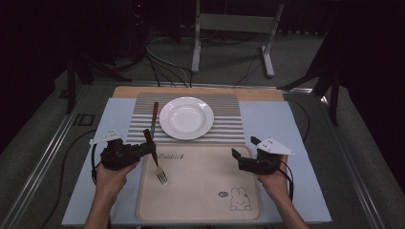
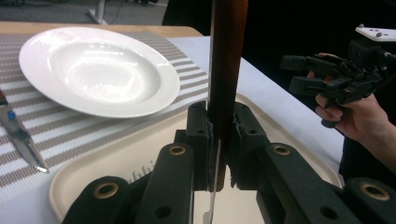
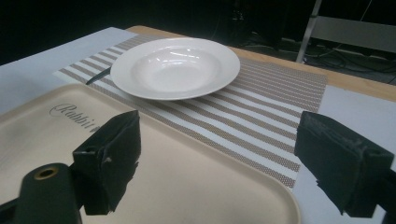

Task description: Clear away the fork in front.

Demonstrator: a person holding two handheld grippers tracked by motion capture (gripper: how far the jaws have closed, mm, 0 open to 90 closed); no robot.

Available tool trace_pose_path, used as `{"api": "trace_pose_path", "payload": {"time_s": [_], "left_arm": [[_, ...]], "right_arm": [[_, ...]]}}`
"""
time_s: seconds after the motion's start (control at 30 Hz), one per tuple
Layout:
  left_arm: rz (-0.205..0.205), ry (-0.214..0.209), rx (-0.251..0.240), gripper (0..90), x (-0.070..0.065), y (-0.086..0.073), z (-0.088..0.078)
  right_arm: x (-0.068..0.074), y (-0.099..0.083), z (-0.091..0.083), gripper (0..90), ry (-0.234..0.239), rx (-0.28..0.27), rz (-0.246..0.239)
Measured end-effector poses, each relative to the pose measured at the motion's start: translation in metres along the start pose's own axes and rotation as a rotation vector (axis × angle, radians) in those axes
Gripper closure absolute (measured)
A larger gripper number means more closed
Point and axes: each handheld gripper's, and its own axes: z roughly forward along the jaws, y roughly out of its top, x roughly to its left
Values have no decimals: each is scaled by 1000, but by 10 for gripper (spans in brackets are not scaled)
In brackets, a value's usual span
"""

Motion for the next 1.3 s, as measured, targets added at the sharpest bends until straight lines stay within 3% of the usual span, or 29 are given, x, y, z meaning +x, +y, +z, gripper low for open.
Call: {"api": "trace_pose_path", "payload": {"time_s": [0.27,0.6,0.77,1.3], "left_arm": [[-23,-1,43,805,2,-8,-5],[-71,-6,155,806,7,-19,-2],[-29,50,161,788,9,-24,5],[-33,55,243,733,21,-45,23]], "right_arm": [[0,-2,0,151,3,6,-2],[1,-3,1,151,5,14,-6],[1,-4,2,152,4,17,-5],[1,-6,1,152,5,20,-4]]}}
